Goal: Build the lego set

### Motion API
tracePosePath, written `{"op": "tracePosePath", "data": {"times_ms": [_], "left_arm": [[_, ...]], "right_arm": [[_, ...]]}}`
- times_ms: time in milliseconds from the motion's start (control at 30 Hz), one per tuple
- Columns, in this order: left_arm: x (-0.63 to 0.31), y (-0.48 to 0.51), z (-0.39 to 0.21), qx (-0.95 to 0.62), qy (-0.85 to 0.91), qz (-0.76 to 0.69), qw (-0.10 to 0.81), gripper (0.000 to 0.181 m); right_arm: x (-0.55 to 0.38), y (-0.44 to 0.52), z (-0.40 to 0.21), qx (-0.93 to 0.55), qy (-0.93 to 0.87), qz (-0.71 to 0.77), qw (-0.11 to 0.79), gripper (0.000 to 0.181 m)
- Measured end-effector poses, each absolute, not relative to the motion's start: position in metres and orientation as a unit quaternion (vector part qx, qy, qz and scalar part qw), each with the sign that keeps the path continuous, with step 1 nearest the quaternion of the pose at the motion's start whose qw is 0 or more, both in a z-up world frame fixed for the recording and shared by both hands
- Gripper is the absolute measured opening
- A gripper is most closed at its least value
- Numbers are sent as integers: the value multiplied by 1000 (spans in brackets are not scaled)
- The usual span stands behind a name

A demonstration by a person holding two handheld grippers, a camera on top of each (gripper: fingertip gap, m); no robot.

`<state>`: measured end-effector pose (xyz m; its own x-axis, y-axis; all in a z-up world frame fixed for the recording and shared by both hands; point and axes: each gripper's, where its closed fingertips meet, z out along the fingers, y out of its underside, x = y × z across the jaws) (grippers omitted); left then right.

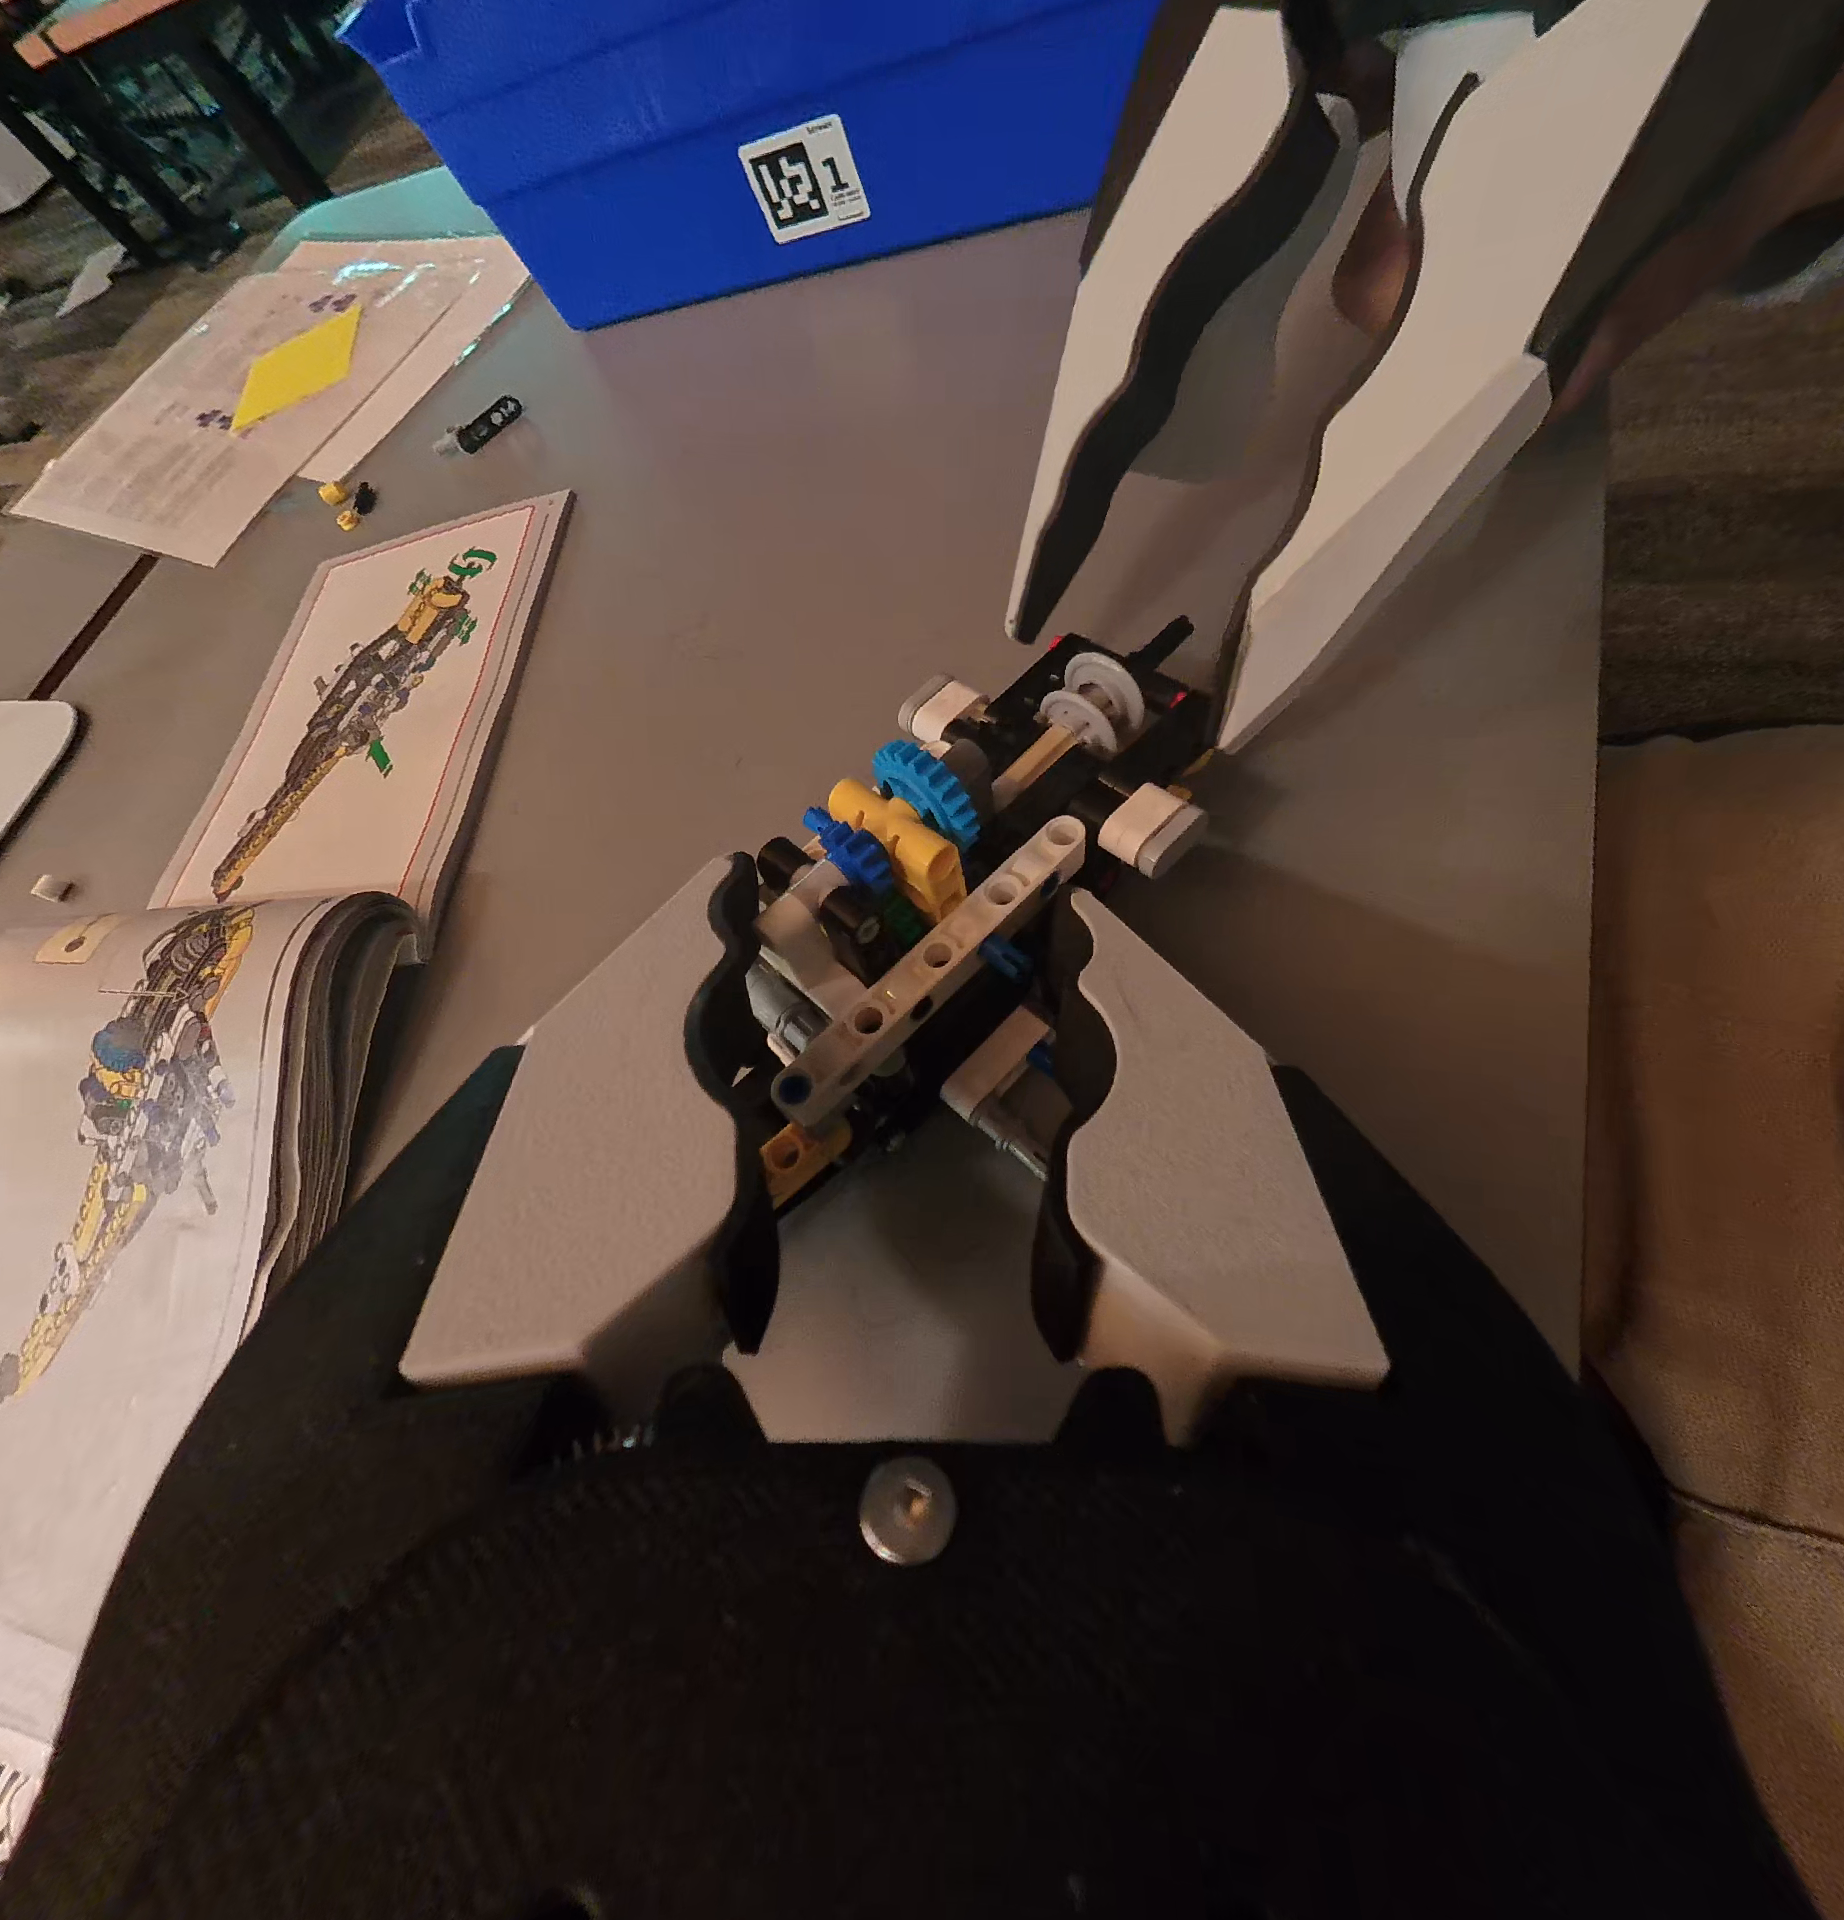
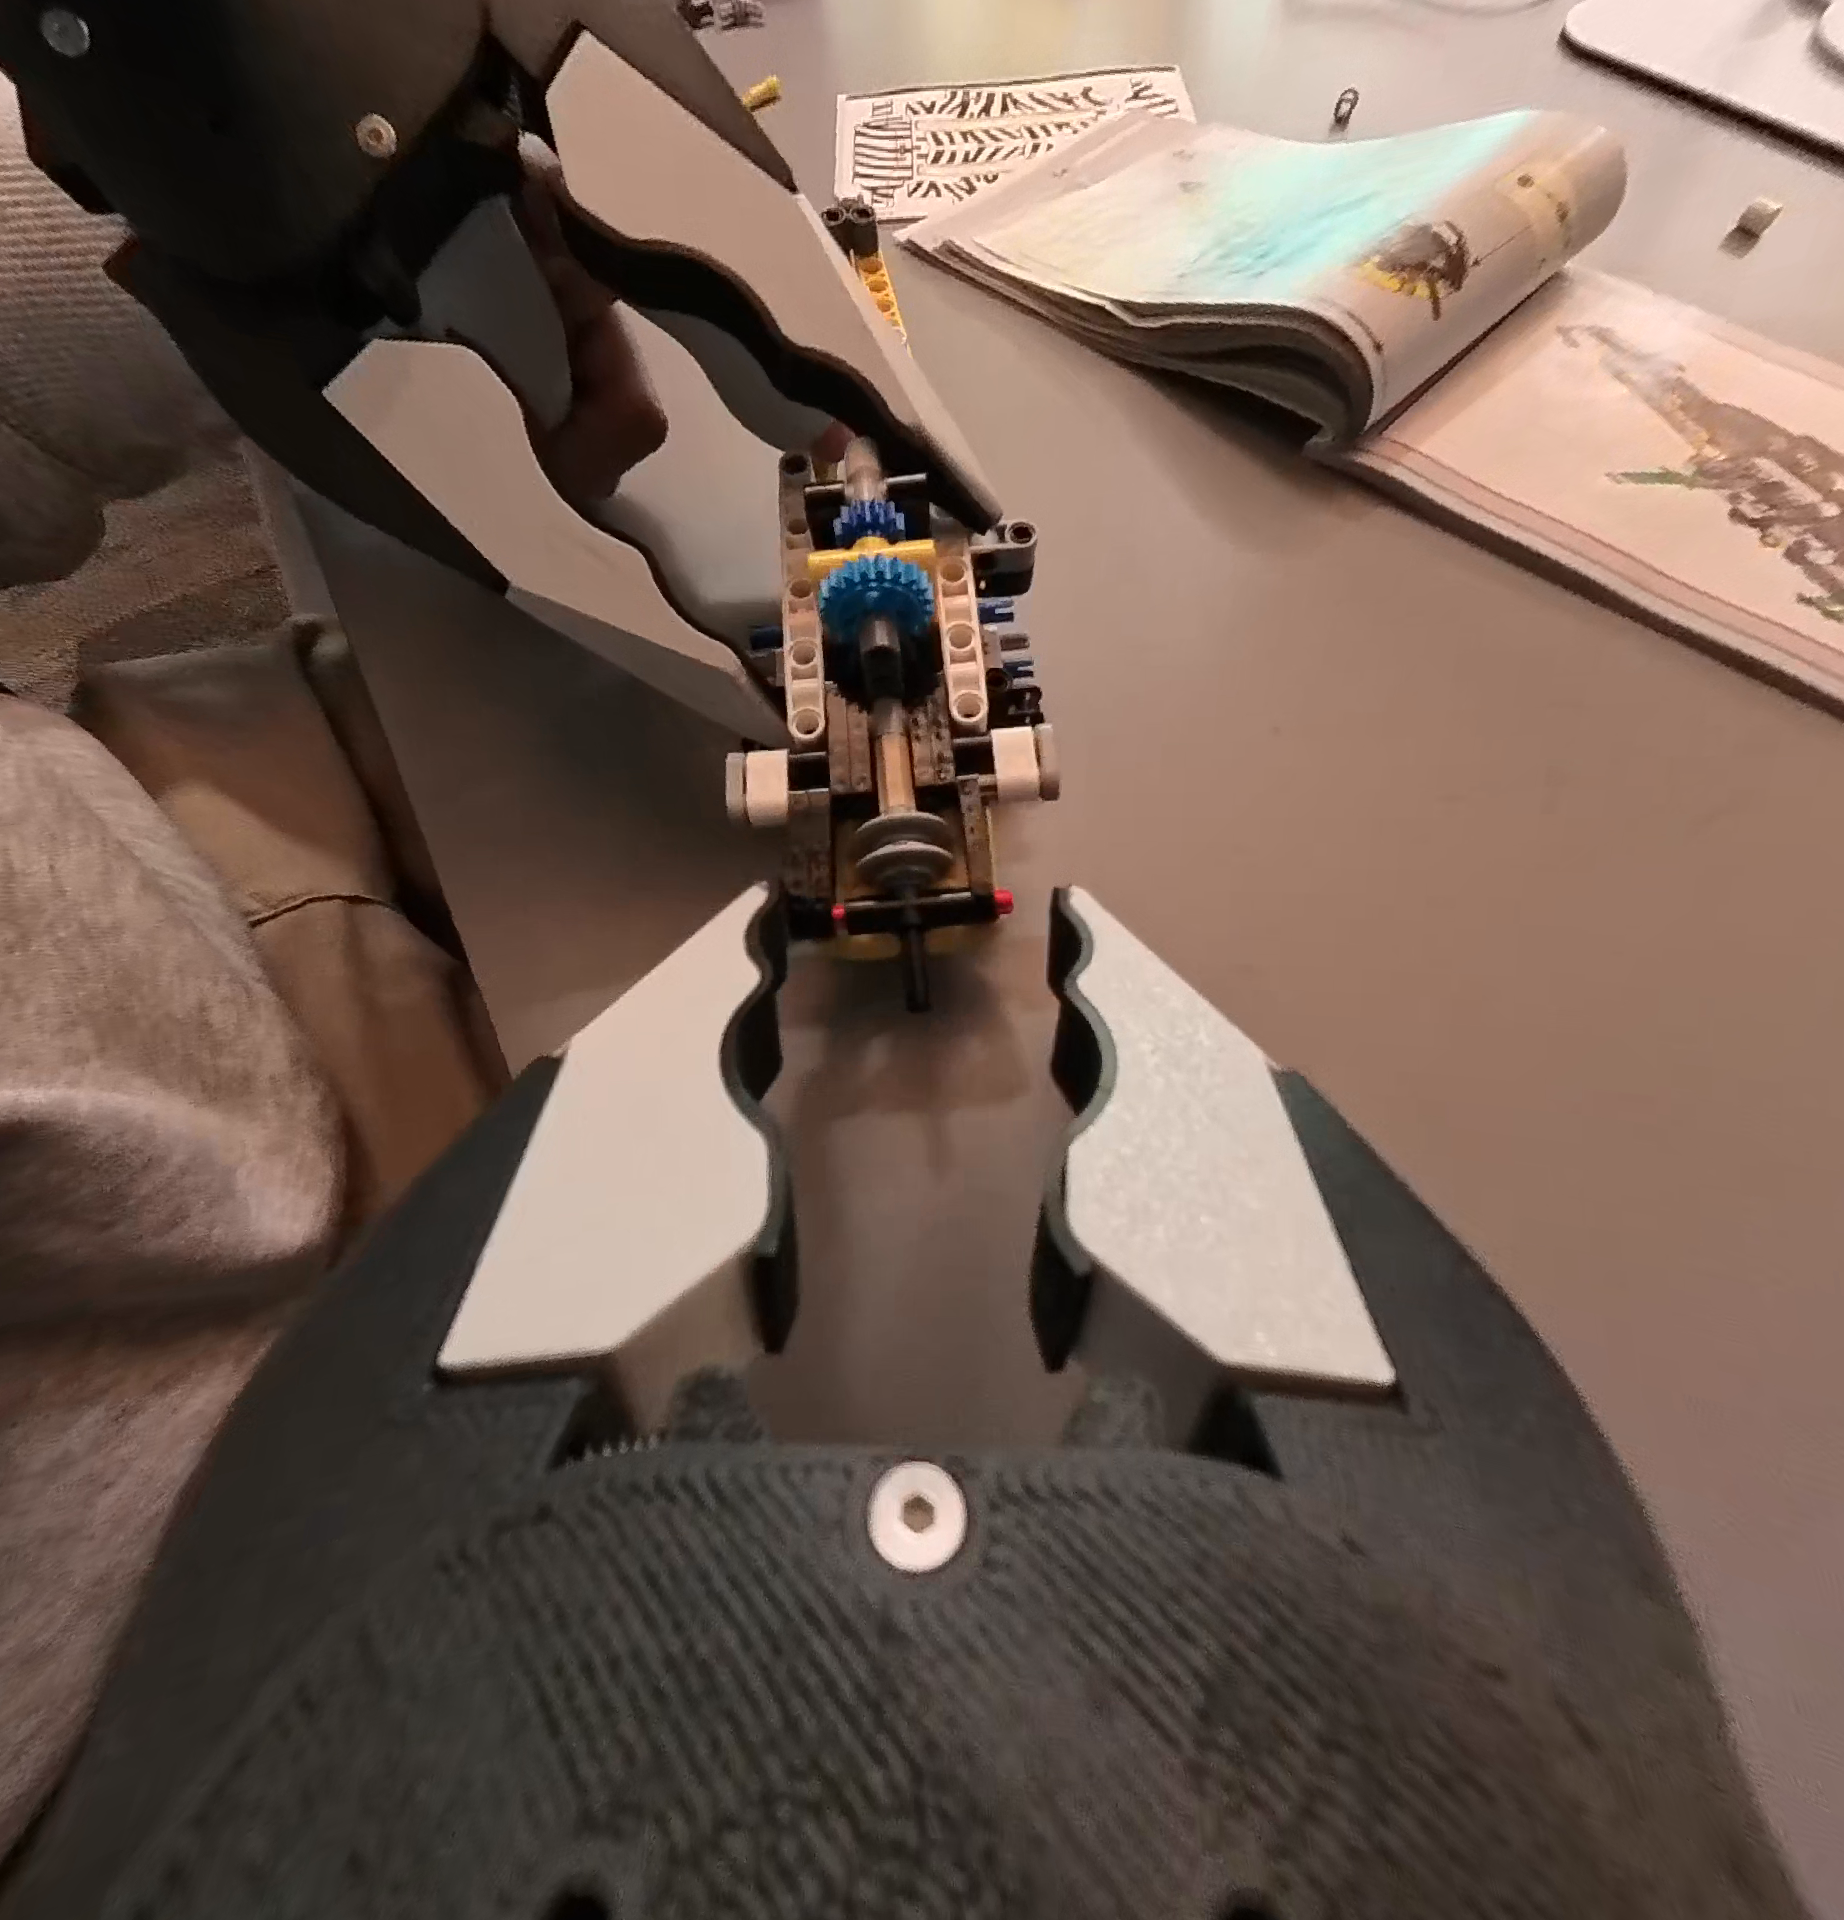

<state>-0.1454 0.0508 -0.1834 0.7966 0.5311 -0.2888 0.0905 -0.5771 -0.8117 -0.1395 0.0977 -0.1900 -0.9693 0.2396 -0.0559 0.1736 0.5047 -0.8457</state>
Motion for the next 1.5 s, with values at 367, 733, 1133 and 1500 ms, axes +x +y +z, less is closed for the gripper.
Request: {"op": "tracePosePath", "data": {"times_ms": [367, 733, 1133, 1500], "left_arm": [[-146, 50, -183, -849, -183, 263, 421, 54], [-148, 49, -183, -846, -185, 276, 417, 52], [-148, 49, -182, -847, -182, 275, 417, 52], [-148, 50, -182, -848, -179, 272, 419, 52]], "right_arm": [[-137, 97, -195, -113, -875, 470, 30, 43], [-139, 101, -193, -121, -872, 472, 41, 39], [-140, 107, -191, -106, -871, 477, 50, 47], [-169, 107, -169, -172, -838, 518, 0, 39]]}}
